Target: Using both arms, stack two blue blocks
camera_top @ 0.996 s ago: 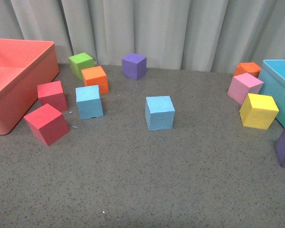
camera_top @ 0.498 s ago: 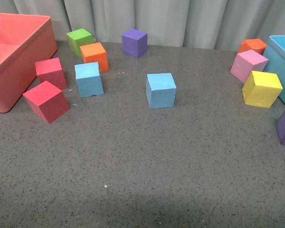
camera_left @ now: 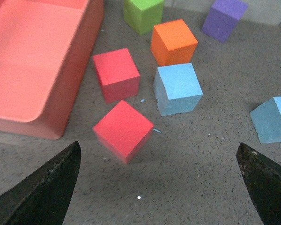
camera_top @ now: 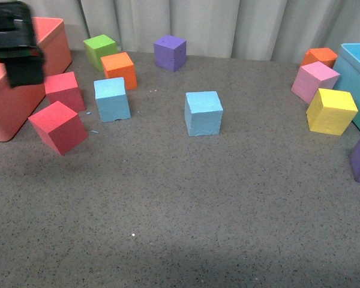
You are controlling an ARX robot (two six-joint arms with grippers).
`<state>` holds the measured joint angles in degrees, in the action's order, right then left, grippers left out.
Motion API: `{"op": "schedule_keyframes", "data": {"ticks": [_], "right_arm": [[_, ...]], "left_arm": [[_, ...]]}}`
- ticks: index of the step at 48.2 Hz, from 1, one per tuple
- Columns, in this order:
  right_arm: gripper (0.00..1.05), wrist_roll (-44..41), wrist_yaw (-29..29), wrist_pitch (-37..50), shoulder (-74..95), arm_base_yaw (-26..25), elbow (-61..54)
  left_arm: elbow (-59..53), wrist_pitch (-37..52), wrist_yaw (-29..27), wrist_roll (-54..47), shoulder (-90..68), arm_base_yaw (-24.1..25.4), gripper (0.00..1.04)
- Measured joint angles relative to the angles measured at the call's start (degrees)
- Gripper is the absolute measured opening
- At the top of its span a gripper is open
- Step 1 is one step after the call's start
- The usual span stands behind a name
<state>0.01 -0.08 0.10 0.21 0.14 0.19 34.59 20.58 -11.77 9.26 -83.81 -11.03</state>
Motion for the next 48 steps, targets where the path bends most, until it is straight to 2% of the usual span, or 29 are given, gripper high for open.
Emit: {"op": "schedule_keyframes", "data": {"ticks": [12, 20, 33, 48], "right_arm": [[0.95, 0.02, 0.00, -0.02, 0.00, 0.00, 0.00], [0.95, 0.02, 0.00, -0.02, 0.00, 0.00, 0.00], [0.95, 0.00, 0.00, -0.02, 0.00, 0.00, 0.00], [0.95, 0.02, 0.00, -0.02, 0.00, 0.00, 0.00]], "left_arm": [[26.77, -14.86, -0.31, 5.18, -24.94, -1.44, 0.98], [37.09, -20.74, -0.57, 6.64, -33.09, -1.44, 0.98], [48.33, -30.21, 0.13, 9.81, -41.68, -1.66, 0.98], [54.23, -33.70, 1.40, 11.91, -47.19, -2.47, 0.98]]}}
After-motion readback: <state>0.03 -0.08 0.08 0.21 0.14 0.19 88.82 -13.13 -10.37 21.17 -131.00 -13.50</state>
